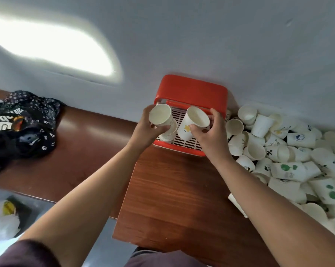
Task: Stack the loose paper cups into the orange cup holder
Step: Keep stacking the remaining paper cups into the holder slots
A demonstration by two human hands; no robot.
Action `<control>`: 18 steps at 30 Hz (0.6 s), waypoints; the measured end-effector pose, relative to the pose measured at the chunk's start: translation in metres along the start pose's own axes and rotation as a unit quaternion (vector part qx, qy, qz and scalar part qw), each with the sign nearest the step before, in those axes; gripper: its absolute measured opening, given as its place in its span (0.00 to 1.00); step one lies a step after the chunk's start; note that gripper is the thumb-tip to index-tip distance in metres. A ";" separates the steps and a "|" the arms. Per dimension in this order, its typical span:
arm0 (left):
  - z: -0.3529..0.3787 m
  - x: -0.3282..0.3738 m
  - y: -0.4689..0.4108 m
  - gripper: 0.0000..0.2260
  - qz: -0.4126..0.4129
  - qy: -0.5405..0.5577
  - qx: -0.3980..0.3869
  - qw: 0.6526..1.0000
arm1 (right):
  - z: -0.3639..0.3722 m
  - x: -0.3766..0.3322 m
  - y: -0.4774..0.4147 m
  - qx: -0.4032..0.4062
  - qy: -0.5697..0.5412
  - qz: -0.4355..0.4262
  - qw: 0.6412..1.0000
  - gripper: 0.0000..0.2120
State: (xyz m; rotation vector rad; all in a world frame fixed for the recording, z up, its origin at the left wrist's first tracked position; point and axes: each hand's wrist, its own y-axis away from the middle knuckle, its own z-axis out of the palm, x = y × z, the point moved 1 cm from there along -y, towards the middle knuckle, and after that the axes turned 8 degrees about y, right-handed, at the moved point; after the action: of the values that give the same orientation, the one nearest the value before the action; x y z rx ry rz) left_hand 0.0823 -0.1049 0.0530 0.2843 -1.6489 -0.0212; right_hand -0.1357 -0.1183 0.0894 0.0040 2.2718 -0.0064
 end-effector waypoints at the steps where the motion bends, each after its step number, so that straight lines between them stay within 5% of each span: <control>1: 0.002 -0.003 -0.002 0.35 0.004 -0.022 0.000 1.000 | 0.001 0.000 0.000 0.004 0.000 -0.001 1.000 0.39; 10: 0.024 -0.021 -0.023 0.39 -0.015 -0.230 -0.055 0.972 | -0.001 -0.002 -0.008 0.038 0.016 -0.009 0.999 0.30; 18: 0.004 -0.043 -0.025 0.45 -0.042 -0.102 -0.124 0.986 | 0.029 -0.024 -0.014 0.028 0.027 -0.076 0.996 0.29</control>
State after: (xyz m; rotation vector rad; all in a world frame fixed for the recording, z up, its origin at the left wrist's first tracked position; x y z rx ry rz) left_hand 0.0859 -0.1210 0.0055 0.1652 -1.8146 -0.3262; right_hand -0.0986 -0.1325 0.0893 -0.1403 2.3200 -0.1506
